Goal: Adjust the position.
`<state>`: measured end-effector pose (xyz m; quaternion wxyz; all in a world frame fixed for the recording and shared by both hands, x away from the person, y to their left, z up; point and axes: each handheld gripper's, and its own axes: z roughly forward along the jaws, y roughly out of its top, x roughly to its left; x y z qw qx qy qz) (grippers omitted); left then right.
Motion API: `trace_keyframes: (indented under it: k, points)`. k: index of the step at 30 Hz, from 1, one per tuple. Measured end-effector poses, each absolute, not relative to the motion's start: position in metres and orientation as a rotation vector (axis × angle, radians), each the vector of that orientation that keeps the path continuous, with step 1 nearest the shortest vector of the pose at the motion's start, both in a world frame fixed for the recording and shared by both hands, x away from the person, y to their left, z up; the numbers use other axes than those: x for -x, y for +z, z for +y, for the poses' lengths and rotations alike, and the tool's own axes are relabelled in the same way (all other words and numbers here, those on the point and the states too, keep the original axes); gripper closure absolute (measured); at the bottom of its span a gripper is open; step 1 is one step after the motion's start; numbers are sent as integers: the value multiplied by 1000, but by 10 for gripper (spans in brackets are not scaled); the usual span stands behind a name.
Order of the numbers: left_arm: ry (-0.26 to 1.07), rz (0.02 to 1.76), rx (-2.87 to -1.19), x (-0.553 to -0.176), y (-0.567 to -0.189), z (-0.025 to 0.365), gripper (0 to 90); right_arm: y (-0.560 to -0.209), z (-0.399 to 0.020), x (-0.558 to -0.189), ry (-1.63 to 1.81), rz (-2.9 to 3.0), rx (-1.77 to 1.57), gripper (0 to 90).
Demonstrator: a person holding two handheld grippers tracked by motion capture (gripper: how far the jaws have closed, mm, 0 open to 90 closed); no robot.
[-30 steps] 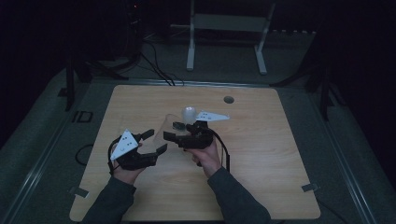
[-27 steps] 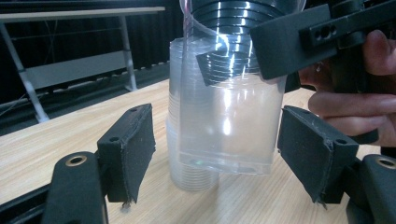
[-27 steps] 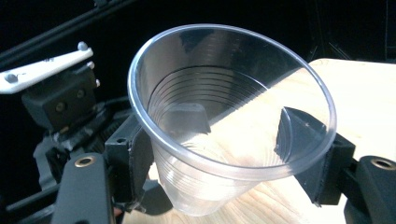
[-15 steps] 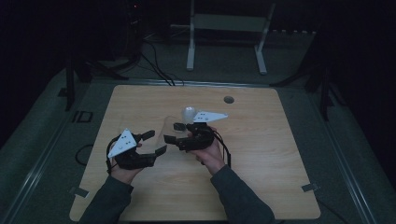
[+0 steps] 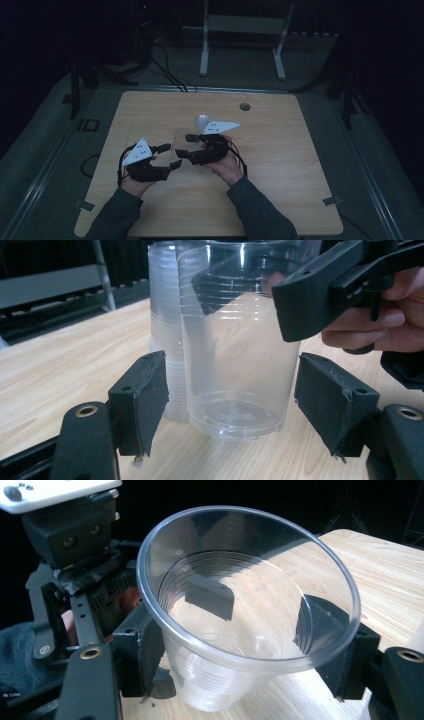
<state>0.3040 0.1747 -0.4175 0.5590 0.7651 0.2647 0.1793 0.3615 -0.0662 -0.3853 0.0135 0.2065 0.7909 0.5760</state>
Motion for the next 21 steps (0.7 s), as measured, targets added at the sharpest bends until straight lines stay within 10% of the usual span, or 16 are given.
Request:
trace_keyframes:
  k: [21]
  points:
    - [376, 623, -1838, -307, -423, 171, 387, -385, -62, -358, 1711, 2503, -559, 291]
